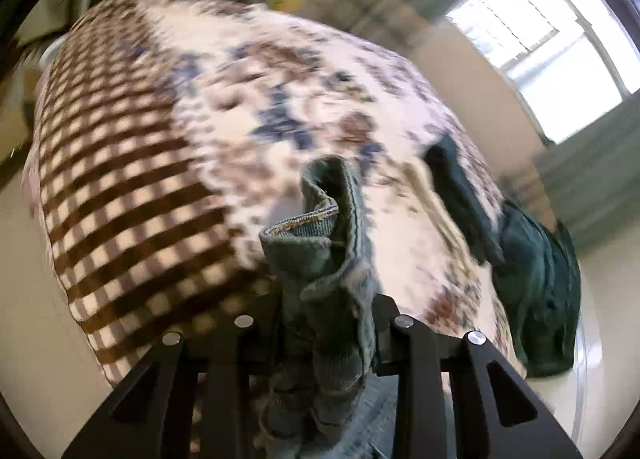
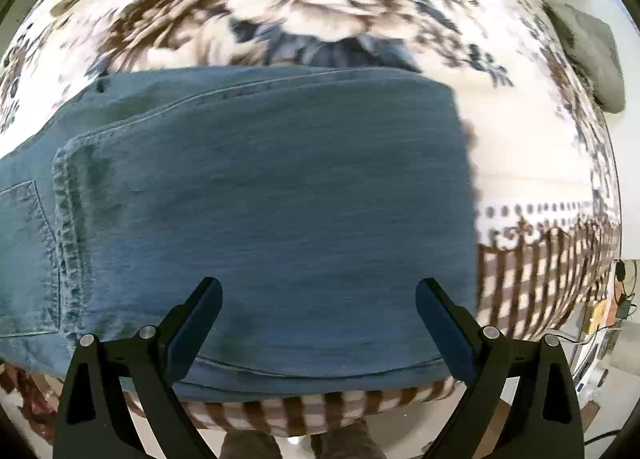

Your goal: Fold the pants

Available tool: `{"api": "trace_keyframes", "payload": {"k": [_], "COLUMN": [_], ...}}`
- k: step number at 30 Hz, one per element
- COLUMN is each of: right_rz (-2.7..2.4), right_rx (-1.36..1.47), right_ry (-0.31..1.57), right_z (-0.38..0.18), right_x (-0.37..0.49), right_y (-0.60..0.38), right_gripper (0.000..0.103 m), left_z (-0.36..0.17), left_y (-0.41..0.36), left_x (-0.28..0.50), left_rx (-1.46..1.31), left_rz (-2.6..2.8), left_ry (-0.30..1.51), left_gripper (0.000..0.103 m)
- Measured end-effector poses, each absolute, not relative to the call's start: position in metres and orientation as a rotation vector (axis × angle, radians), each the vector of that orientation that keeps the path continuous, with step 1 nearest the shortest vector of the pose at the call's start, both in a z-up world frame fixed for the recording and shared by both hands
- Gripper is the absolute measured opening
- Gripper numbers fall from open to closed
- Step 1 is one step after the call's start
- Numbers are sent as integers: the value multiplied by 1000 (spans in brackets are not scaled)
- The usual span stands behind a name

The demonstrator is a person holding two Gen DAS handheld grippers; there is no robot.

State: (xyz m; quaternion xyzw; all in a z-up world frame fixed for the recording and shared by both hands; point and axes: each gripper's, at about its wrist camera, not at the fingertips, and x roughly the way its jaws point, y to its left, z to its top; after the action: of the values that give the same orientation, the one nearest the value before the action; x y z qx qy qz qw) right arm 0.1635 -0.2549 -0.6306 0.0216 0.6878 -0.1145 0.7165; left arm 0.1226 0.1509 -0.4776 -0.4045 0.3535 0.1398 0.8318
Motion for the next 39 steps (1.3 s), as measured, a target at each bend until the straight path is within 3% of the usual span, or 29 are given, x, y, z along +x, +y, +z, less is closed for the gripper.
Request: {"api": "trace_keyframes", "payload": {"k": [7, 13, 26, 35, 38, 39], "right_rz": [-246, -281, -495, -496, -414, -383], "right_rx": [117, 258, 513, 570, 653, 681], "right_ry": [1492, 1484, 1465, 1462, 1439, 1427], "right_z": [-619, -614, -634, -635, -632, -630], "right_x": [152, 131, 69, 59, 65, 69], "right_y": [-301, -369, -550, -605, -619, -625], "right_gripper": [99, 99, 99, 99, 99, 99], "left_z": [-401, -381, -473, -519, -513, -511], "left_y": [61, -47, -236, -286, -285, -285], "left_x": [124, 135, 170, 169, 168, 168], "left_rx": [-672, -466, -168, -10, -10, -16], "left_rz": [145, 17, -189, -199, -194, -198], "left_ry": [749, 806, 1029, 1217, 1264, 1272], "left_gripper": [27, 27, 27, 29, 43, 57]}}
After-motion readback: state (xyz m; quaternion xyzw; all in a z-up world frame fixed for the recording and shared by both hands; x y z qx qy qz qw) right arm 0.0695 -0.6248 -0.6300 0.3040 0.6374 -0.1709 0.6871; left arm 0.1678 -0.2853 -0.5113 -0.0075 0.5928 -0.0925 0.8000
